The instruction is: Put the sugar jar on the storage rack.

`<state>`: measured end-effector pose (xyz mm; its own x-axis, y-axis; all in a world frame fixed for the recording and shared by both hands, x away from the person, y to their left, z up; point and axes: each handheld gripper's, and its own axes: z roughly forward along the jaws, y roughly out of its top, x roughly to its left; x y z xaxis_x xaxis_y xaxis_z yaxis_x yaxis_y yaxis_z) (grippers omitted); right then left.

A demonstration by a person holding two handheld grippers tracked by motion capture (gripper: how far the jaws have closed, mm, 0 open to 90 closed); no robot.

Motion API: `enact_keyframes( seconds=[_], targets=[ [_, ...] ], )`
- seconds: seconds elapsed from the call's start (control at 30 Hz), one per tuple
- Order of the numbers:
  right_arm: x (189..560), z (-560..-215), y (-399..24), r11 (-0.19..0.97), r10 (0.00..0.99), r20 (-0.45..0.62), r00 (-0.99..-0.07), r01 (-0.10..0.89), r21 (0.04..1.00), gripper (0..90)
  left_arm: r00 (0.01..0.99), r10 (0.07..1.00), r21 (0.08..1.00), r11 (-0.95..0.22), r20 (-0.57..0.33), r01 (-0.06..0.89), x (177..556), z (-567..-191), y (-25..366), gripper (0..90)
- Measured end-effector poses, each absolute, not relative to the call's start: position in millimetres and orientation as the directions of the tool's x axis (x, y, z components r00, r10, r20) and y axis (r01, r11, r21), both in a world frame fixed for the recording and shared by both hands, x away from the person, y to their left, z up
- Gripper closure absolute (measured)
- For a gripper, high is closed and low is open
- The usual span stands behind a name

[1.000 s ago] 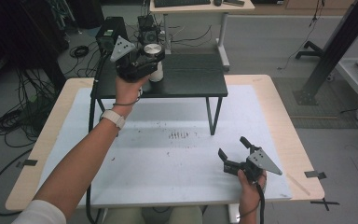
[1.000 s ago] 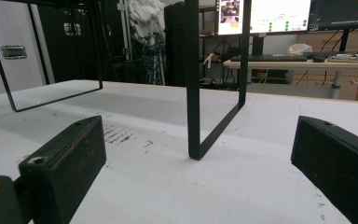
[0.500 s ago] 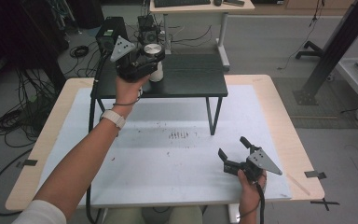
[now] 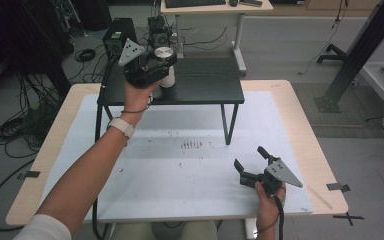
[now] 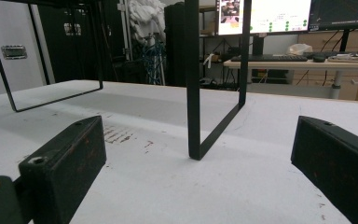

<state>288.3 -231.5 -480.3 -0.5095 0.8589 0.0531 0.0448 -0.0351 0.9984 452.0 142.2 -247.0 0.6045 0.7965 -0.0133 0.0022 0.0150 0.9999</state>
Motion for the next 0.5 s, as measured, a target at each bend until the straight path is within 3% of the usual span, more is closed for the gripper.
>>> enact_keyframes(
  seconds=[0.5],
  targets=[
    [288.1,-480.3,-231.4,-0.036,0.859,0.056,-0.509,0.048,0.998,3.0,0.605,0.796,1.000,0.015,-0.013,0.002,452.1,-247.0,142.3,41.6]
  ],
)
